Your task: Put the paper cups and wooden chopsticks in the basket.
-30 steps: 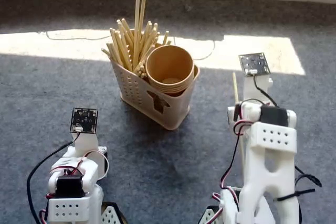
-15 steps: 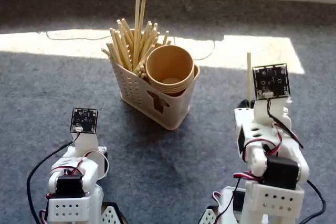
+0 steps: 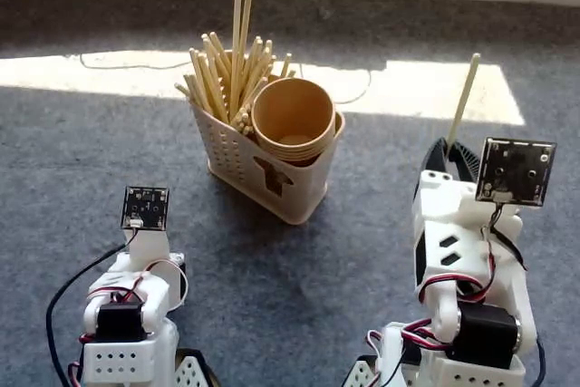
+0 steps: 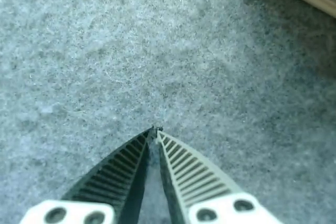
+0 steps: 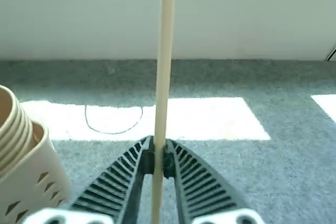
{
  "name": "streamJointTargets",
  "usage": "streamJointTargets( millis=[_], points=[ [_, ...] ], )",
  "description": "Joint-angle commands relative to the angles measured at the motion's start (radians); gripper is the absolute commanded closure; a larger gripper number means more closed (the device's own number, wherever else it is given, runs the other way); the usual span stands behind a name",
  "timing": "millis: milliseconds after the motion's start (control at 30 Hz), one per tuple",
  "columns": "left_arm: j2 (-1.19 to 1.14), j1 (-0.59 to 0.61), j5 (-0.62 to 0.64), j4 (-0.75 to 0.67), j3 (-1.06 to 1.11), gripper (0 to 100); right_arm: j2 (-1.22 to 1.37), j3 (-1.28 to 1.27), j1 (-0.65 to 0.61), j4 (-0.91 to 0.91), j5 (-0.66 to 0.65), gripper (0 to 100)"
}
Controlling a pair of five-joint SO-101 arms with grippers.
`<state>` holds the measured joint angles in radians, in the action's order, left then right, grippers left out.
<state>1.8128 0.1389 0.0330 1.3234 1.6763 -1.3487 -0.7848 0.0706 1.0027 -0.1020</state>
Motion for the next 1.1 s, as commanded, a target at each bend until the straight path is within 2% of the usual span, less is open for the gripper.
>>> streamJointTargets(
  millis=[0,200,533,1067],
  points=[
    [0.012,-0.013,0.005,0.005,0.018,99,-0.01,0.016,0.002,-0.081,0.043,99.3],
    [0.012,-0.013,0.005,0.005,0.018,99,-0.01,0.016,-0.004,-0.193,0.11,99.3],
    [0.012,-0.013,0.005,0.005,0.018,99,-0.008,0.016,-0.216,-0.366,0.117,99.3],
    [0.012,-0.013,0.005,0.005,0.018,99,0.012,0.015,-0.318,-0.611,0.115,99.3]
  ],
)
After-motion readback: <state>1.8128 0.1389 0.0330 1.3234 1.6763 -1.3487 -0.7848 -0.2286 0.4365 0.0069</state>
